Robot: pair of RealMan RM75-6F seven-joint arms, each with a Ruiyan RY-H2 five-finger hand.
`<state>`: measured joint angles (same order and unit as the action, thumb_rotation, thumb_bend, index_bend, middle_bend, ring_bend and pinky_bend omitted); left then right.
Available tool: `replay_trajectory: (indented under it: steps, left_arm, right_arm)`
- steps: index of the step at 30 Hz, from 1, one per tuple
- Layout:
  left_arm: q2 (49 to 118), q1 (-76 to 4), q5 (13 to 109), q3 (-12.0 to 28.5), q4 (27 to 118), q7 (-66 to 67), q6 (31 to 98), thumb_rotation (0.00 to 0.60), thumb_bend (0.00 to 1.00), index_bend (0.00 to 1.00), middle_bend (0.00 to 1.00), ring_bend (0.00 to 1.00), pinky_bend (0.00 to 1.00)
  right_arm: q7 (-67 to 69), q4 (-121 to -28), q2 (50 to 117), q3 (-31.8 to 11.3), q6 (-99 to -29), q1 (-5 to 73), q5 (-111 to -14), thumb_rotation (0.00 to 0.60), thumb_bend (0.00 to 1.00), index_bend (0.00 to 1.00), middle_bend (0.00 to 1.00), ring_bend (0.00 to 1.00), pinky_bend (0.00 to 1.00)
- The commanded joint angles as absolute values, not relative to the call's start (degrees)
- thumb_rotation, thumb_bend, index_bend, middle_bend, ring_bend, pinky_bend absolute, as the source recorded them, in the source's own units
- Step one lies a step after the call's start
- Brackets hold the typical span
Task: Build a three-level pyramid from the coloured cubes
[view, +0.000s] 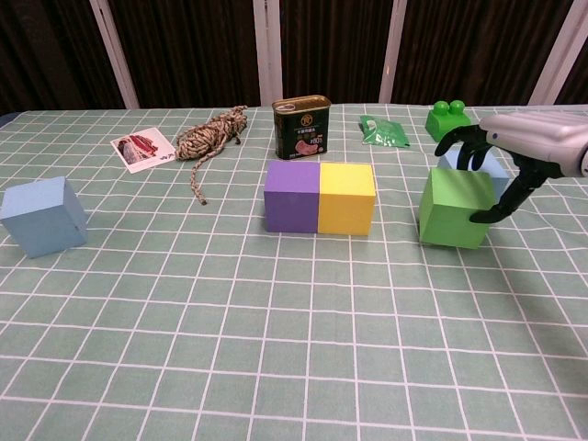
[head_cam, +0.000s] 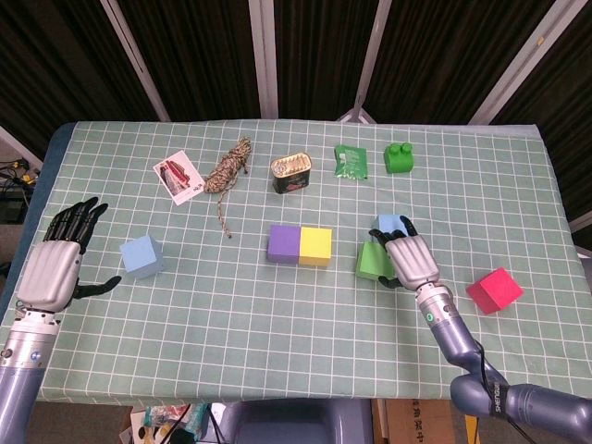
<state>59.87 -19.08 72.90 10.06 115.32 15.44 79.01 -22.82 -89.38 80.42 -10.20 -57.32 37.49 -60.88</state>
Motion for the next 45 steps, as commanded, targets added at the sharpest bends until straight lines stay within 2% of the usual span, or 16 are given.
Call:
replay_trajectory:
  steps: [1,28,45]
  left_arm:
    - [59.9,-19.1,73.0,10.1,115.4,15.6,79.1,0.6,0.1,0.0,0.0,0.0,0.06]
    - [60.3,-19.4,71.5,10.4,114.6,15.7,78.5,0.6,0.1,0.0,0.0,0.0,0.06]
    - [60.3,-19.5,70.6,10.7,114.3,15.4,78.2,0.6,0.1,0.0,0.0,0.0,0.06]
  right_arm:
    - [-23.0,-89.1,80.5,-10.5,-56.8,37.9,-60.3,0.6,0.27,0.21,0.49,0.3,0.0]
    - [-22.4,-85.1,83.2,-12.2,-53.5,41.7,-55.5,0.6,0.27,0.21,0.49,0.3,0.0]
    - [-20.6,-84.7,83.3,-11.9,-51.9,43.4,-56.8,0.6,0.27,0.21,0.49,0.3,0.0]
